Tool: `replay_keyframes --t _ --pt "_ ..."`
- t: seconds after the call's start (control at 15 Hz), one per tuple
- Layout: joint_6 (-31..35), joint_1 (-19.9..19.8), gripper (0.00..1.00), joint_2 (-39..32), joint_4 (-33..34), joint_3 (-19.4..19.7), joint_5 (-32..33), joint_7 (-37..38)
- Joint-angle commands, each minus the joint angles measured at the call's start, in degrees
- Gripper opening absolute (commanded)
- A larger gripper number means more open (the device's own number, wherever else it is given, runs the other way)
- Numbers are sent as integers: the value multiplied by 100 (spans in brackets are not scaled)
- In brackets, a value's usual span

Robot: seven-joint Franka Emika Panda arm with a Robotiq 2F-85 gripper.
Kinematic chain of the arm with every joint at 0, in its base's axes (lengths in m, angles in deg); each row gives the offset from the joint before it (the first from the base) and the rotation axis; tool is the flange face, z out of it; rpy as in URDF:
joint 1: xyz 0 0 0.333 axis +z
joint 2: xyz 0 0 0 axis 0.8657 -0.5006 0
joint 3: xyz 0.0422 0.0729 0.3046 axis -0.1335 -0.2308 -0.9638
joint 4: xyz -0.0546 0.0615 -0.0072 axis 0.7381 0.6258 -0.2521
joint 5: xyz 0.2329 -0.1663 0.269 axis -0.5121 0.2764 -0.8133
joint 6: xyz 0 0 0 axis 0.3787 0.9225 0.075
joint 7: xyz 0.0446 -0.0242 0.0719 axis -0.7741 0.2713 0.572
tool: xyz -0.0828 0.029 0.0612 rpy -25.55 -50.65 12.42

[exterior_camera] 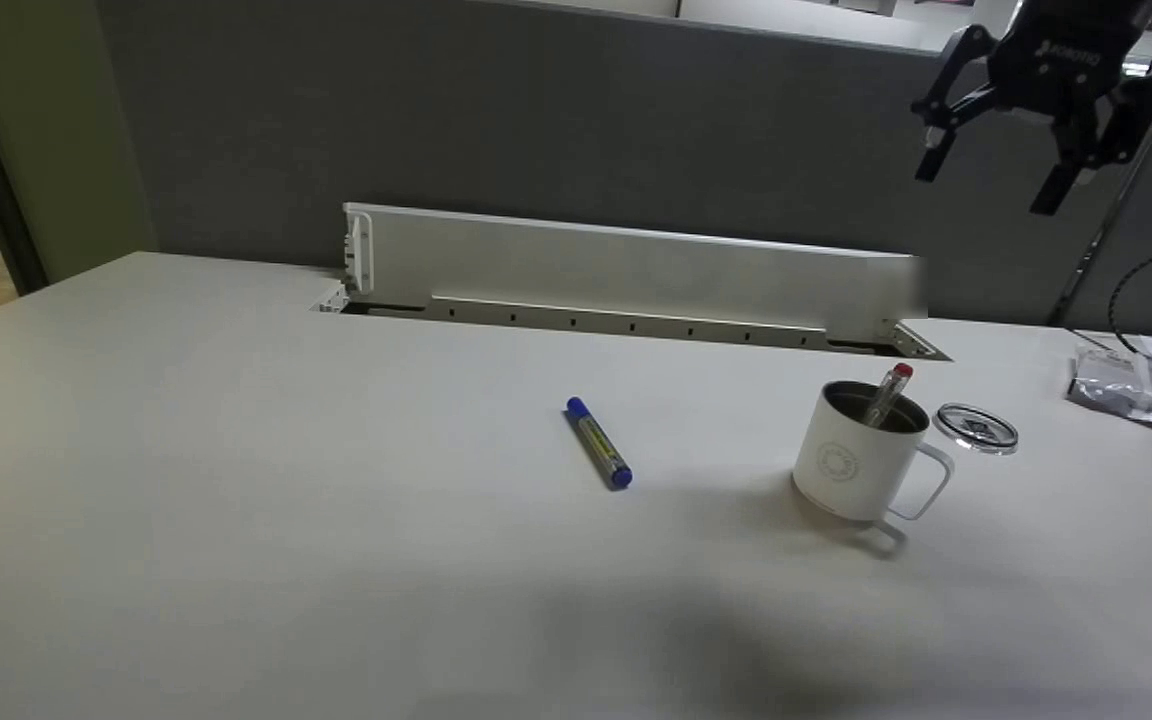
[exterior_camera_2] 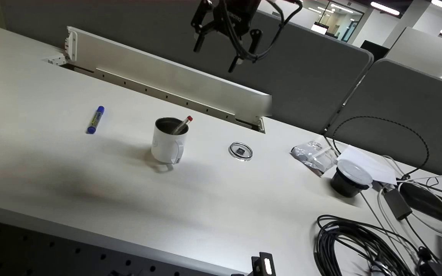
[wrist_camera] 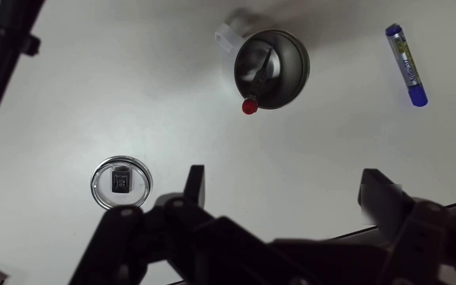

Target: Pick up the screwdriver from the white cup and put it on the table.

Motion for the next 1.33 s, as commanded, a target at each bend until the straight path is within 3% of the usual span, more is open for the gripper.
replay_keyframes --t 0.0,0.2,0.27,0.73,1.27 --pt "-227 -228 100 -528 485 -205 -250 -269" --pt "-439 -256 100 -765 641 -218 -25 -49" --pt "-165 -262 100 -622 390 -262 -88 -169" --pt "-264 -283 100 -756 515 -266 -78 -167" --pt "-856 -441 100 -2215 1878 -546 -183 -185"
